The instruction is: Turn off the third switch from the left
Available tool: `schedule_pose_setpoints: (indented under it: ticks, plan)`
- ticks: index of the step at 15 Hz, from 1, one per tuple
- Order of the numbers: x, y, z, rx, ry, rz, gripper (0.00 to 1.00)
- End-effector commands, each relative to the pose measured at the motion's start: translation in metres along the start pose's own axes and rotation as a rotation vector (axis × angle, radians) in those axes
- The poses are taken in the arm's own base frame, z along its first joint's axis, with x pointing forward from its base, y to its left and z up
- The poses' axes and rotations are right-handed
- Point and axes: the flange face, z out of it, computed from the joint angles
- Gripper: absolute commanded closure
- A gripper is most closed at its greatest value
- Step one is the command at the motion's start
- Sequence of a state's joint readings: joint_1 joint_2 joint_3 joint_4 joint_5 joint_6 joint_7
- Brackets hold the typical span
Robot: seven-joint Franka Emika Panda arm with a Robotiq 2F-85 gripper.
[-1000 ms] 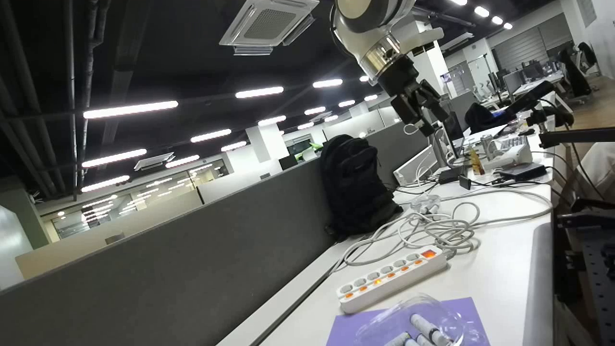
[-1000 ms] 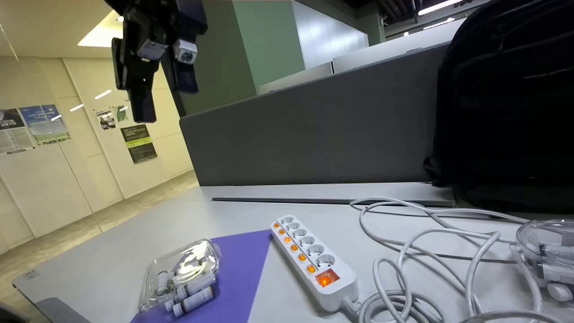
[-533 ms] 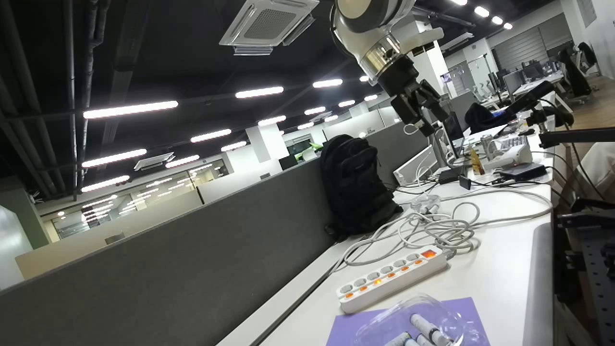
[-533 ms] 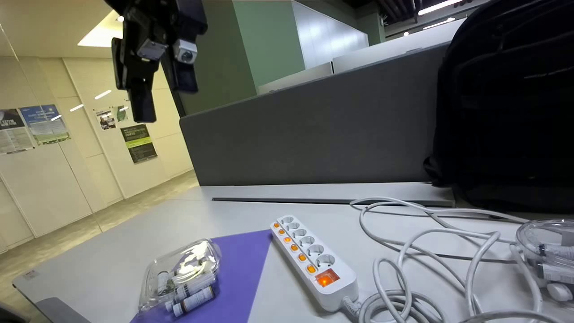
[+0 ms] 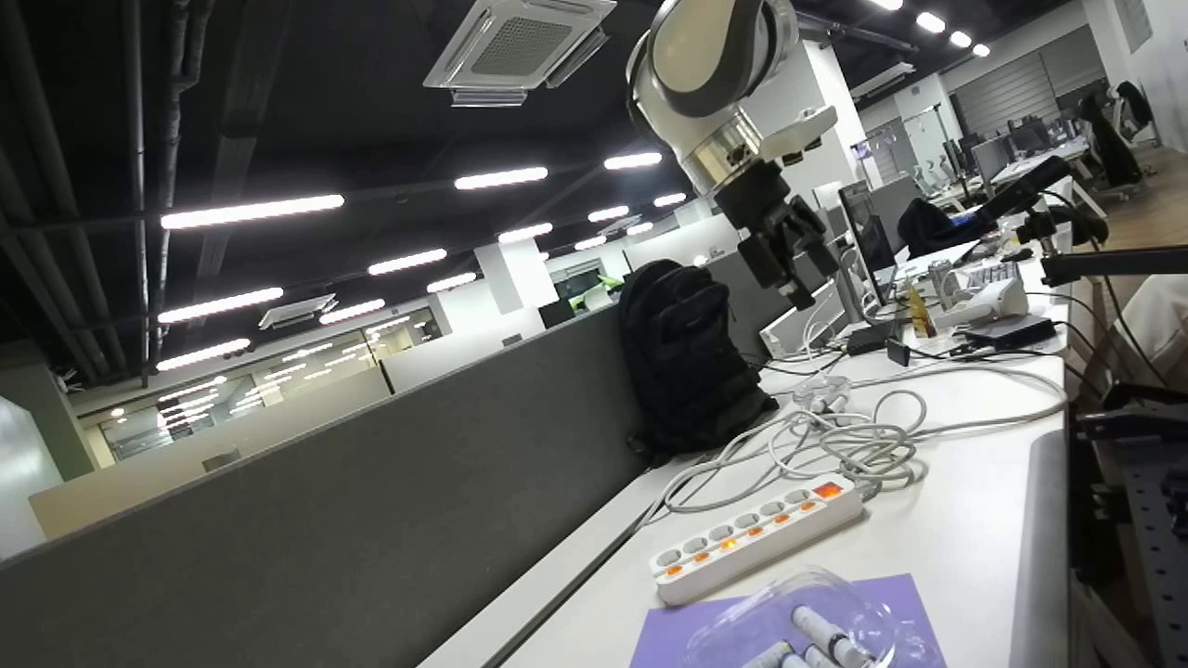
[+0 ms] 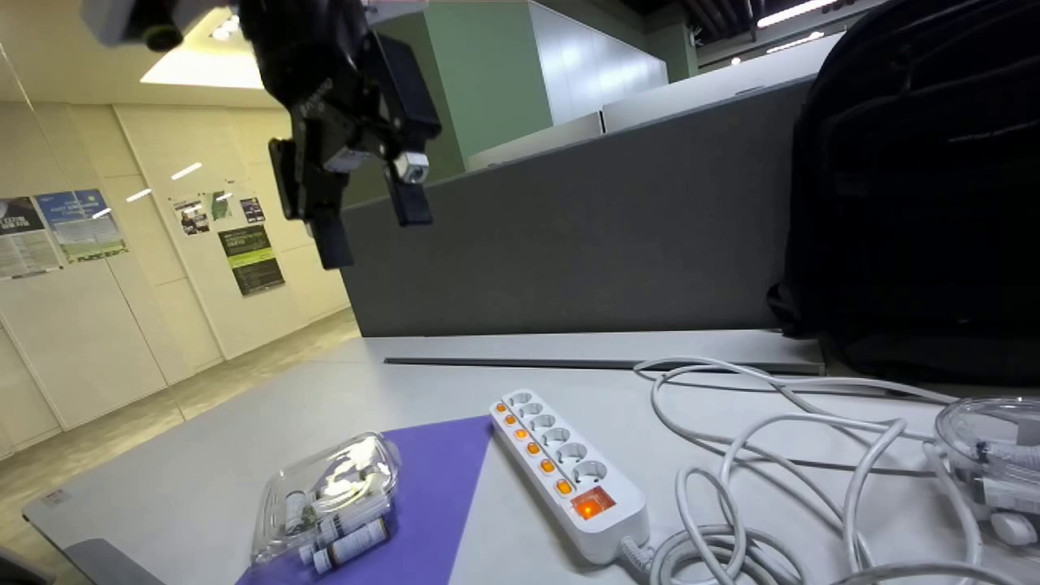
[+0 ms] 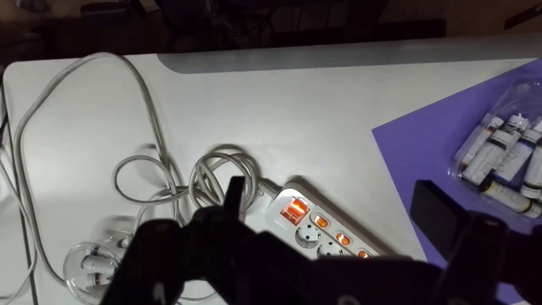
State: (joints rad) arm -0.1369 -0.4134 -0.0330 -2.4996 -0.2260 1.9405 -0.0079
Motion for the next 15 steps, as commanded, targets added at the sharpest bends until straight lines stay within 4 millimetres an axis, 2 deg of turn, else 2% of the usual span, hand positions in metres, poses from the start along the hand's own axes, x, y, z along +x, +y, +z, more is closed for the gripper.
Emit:
schedule_pose_setpoints:
  ticks: [1,2,3,4,6,7,15]
  plan:
    - [0.026,-0.033,0.035,-0.064,0.02,-0.015,0.0]
    - [0.032,-0.044,0.046,-0.074,0.02,-0.033,0.0]
    - [0.038,-0.054,0.056,-0.084,0.021,-0.047,0.05]
    - [0.043,-0.065,0.066,-0.089,0.015,-0.064,0.27]
    - [0.054,-0.081,0.081,-0.093,0.016,-0.07,0.31]
    - [0.059,-0.086,0.087,-0.087,0.021,-0.063,0.39]
    - [0.113,-0.095,0.107,0.018,0.15,0.016,0.95]
